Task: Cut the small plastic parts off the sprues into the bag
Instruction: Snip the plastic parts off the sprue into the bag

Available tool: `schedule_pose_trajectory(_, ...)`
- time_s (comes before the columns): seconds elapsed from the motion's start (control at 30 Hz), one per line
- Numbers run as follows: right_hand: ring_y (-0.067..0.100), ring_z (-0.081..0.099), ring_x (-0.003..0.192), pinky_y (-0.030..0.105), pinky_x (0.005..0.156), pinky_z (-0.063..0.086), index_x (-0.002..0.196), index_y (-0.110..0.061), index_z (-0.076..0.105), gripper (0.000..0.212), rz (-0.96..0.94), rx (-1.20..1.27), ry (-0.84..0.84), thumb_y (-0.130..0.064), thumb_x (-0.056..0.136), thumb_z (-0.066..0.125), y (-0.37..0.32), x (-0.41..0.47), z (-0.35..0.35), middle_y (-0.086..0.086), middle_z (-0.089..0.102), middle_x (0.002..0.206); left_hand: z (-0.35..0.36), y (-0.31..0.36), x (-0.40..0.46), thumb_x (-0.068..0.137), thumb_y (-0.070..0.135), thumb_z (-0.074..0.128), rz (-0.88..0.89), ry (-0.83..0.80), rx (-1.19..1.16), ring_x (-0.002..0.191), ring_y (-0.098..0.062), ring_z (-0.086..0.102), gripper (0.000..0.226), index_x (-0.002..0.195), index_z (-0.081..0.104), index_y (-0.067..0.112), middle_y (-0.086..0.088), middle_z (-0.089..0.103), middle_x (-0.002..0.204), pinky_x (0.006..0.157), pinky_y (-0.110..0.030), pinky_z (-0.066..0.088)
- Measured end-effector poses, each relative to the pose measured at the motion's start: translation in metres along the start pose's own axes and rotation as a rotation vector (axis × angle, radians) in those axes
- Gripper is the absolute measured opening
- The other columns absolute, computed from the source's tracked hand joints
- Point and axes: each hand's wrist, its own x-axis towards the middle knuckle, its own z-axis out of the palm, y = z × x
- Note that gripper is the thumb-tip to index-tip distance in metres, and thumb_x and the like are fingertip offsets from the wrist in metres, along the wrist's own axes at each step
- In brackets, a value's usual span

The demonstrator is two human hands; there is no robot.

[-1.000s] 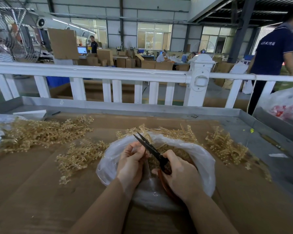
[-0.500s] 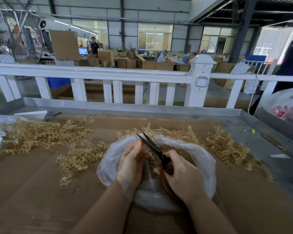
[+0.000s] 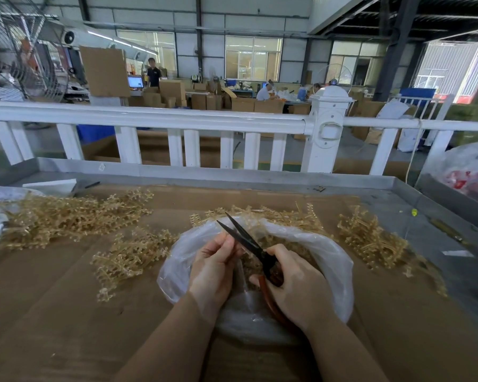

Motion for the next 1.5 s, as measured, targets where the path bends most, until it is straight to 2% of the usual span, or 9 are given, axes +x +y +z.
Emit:
schedule_pose_trajectory(0.1,0.007,0.059,0.086,0.015,0.071,0.044,0.105,-0.026,0.058,0.04,0.011,0.003,-0.003,-0.053,0.077,0.067,0.0009,0.0002,0.0012,-0.01,0.063,0.091,0.002,0.0006,-0.0008,0.093,-0.006,0.045,-0.004,0.029,-0.012,0.076,-0.017,0.054,0.015,0.088,0.053,0.005,-0.011,0.055,0.085,0.072,-0.02,0.052)
schedule_pose_trajectory(0.23,0.009,0.057,0.093,0.021,0.078,0.047,0.109,-0.026,0.057,0.042,0.016,0.02,-0.026,-0.053,0.079,0.065,0.0016,0.0005,0.0021,-0.009,0.063,0.096,0.002,0.0026,-0.0022,0.094,-0.007,0.042,-0.03,0.01,-0.044,0.085,-0.021,0.053,0.015,0.089,0.052,0.003,-0.015,0.054,0.092,0.1,-0.036,0.04)
schedule_pose_trajectory(0.4,0.012,0.056,0.096,0.025,0.081,0.048,0.111,-0.024,0.057,0.041,0.015,0.016,-0.024,-0.052,0.081,0.064,0.0014,0.0008,0.0017,-0.007,0.062,0.099,0.0015,0.0034,-0.0015,0.093,-0.007,0.042,-0.046,-0.044,-0.037,0.079,-0.02,0.051,0.014,0.092,0.054,0.0,-0.015,0.054,0.09,0.084,-0.03,0.042)
schedule_pose_trajectory(0.53,0.014,0.057,0.095,0.028,0.082,0.048,0.11,-0.023,0.058,0.04,0.01,0.021,-0.021,-0.05,0.081,0.065,0.0002,0.0006,0.0013,-0.006,0.062,0.098,0.0002,0.0023,-0.0015,0.091,-0.006,0.043,-0.034,-0.08,0.0,0.077,-0.021,0.052,0.015,0.089,0.057,-0.002,-0.014,0.056,0.086,0.082,-0.029,0.042)
schedule_pose_trajectory(0.7,0.013,0.059,0.096,0.026,0.081,0.049,0.109,-0.023,0.059,0.04,0.0,0.029,-0.016,-0.05,0.08,0.065,-0.0011,0.0008,0.0017,-0.008,0.064,0.099,0.0006,0.0011,-0.0018,0.092,-0.009,0.04,-0.009,-0.092,0.041,0.061,-0.013,0.062,0.023,0.083,0.059,0.0,-0.007,0.066,0.068,0.069,-0.024,0.052)
schedule_pose_trajectory(0.83,0.014,0.06,0.093,0.027,0.078,0.051,0.108,-0.022,0.059,0.039,-0.014,0.016,0.005,-0.047,0.08,0.068,-0.0023,0.0007,0.002,-0.006,0.064,0.097,0.0012,0.0019,-0.0032,0.093,-0.009,0.04,-0.026,-0.069,0.046,0.071,-0.021,0.052,0.021,0.083,0.056,0.0,-0.013,0.057,0.076,0.079,-0.031,0.044)
schedule_pose_trajectory(1.0,0.014,0.059,0.093,0.027,0.078,0.05,0.108,-0.02,0.058,0.037,-0.028,0.007,0.002,-0.046,0.083,0.066,-0.0027,0.0007,0.0016,-0.005,0.064,0.097,0.0034,0.002,-0.0052,0.092,-0.01,0.04,-0.032,-0.061,0.059,0.069,-0.022,0.046,0.021,0.079,0.053,0.0,-0.014,0.051,0.077,0.076,-0.032,0.04)
schedule_pose_trajectory(1.13,0.014,0.061,0.09,0.026,0.076,0.051,0.109,-0.018,0.058,0.036,-0.043,-0.01,-0.008,-0.045,0.085,0.064,-0.0032,0.0017,0.0016,-0.004,0.064,0.096,0.0028,0.0028,-0.0056,0.084,-0.004,0.049,-0.044,-0.095,0.058,0.071,-0.023,0.045,0.006,0.085,0.054,-0.001,-0.016,0.05,0.08,0.076,-0.033,0.039)
schedule_pose_trajectory(1.5,0.014,0.064,0.083,0.027,0.071,0.053,0.111,-0.016,0.055,0.036,-0.032,-0.032,-0.031,-0.043,0.088,0.062,-0.0048,0.0023,0.0016,-0.001,0.066,0.093,-0.0019,0.0021,-0.0012,0.076,0.003,0.056,-0.025,-0.096,0.079,0.074,-0.026,0.048,0.013,0.088,0.056,-0.002,-0.017,0.05,0.081,0.076,-0.035,0.041)
